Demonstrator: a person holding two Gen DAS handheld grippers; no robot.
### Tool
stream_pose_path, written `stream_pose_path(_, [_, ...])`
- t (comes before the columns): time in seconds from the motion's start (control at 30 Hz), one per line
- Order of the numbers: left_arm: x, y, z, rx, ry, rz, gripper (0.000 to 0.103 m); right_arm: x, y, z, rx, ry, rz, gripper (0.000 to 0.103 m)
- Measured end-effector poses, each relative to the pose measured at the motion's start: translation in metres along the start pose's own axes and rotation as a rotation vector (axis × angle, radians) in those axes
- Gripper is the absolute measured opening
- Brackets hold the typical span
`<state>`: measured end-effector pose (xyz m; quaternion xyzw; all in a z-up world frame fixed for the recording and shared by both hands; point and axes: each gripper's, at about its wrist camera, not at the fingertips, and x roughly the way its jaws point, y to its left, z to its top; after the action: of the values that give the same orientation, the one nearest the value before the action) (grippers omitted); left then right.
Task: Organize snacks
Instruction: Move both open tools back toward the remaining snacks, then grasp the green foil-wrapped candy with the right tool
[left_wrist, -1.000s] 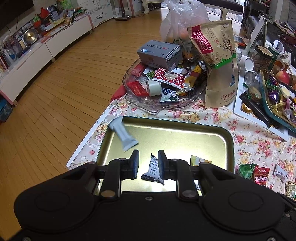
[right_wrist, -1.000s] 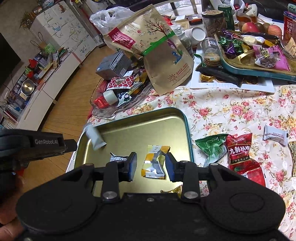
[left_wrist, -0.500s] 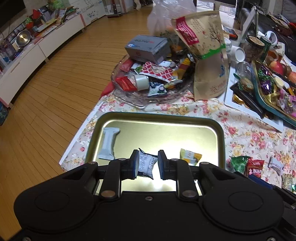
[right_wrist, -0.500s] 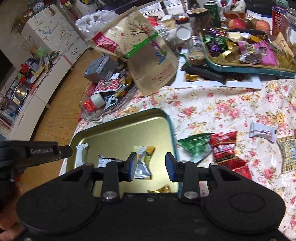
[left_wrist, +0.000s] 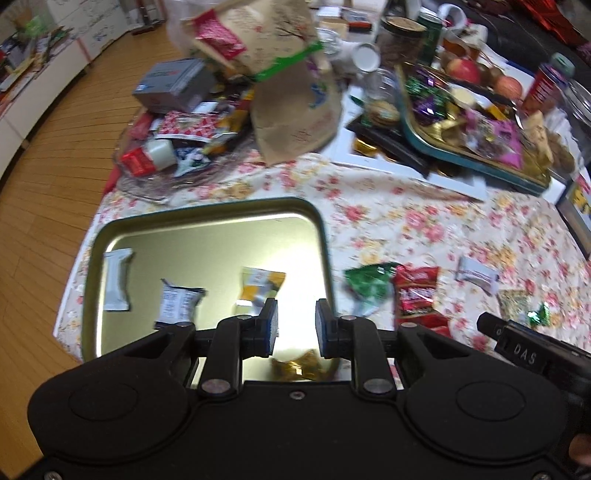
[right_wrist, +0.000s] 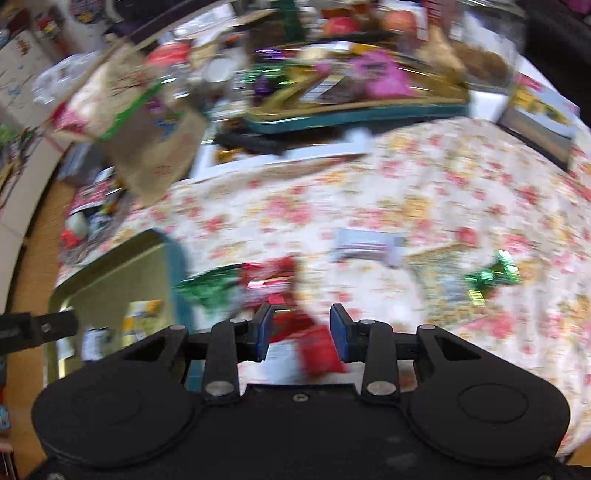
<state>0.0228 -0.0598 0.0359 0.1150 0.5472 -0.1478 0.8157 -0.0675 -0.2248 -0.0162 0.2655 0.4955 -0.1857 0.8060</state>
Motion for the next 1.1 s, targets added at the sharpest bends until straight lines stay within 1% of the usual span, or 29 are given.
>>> stream_pose_path(0.1, [0.003, -0.017, 0.0, 0.022, 0.021, -0.025, 0.029, 0.0, -0.031, 0.003, 0.044, -0.003, -0.04, 0.037])
stream_pose_path(0.23, [0.006, -0.038, 0.0, 0.048, 0.032, -0.03, 0.029, -0.002, -0.069, 0.005, 0.106, -0.012, -0.085, 0.037])
stream_pose_path(0.37, [0.007, -0.058, 0.0, 0.068, 0.046, -0.055, 0.029, -0.006, -0.107, 0.008, 0.221, -0.019, -0.131, 0.037])
stream_pose_path(0.47, [0.007, -0.073, 0.0, 0.089, 0.05, -0.074, 0.029, -0.007, -0.13, 0.009, 0.291, -0.023, -0.168, 0.037])
stream_pose_path(0.53, [0.007, -0.081, 0.0, 0.1, 0.054, -0.08, 0.029, -0.008, -0.139, 0.009, 0.312, -0.025, -0.195, 0.037])
stream_pose_path(0.67, [0.01, -0.095, -0.001, 0.114, 0.066, -0.092, 0.029, -0.007, -0.15, 0.015, 0.314, -0.041, -0.221, 0.037])
stream_pose_path(0.73, [0.011, -0.1, -0.001, 0.123, 0.072, -0.096, 0.029, -0.003, -0.153, 0.018, 0.345, -0.05, -0.222, 0.037])
stream_pose_path(0.87, [0.011, -0.103, 0.0, 0.122, 0.069, -0.1, 0.029, 0.012, -0.154, 0.021, 0.4, -0.009, -0.183, 0.037])
stream_pose_path(1.0, [0.008, -0.097, 0.002, 0.105, 0.062, -0.102, 0.029, 0.021, -0.145, 0.021, 0.412, 0.015, -0.135, 0.037])
stream_pose_path(1.03, [0.007, -0.095, 0.002, 0.099, 0.061, -0.104, 0.029, 0.023, -0.141, 0.021, 0.412, 0.016, -0.132, 0.037])
stream_pose_path(1.1, [0.006, -0.091, 0.003, 0.087, 0.061, -0.108, 0.029, 0.028, -0.137, 0.023, 0.414, 0.02, -0.153, 0.037])
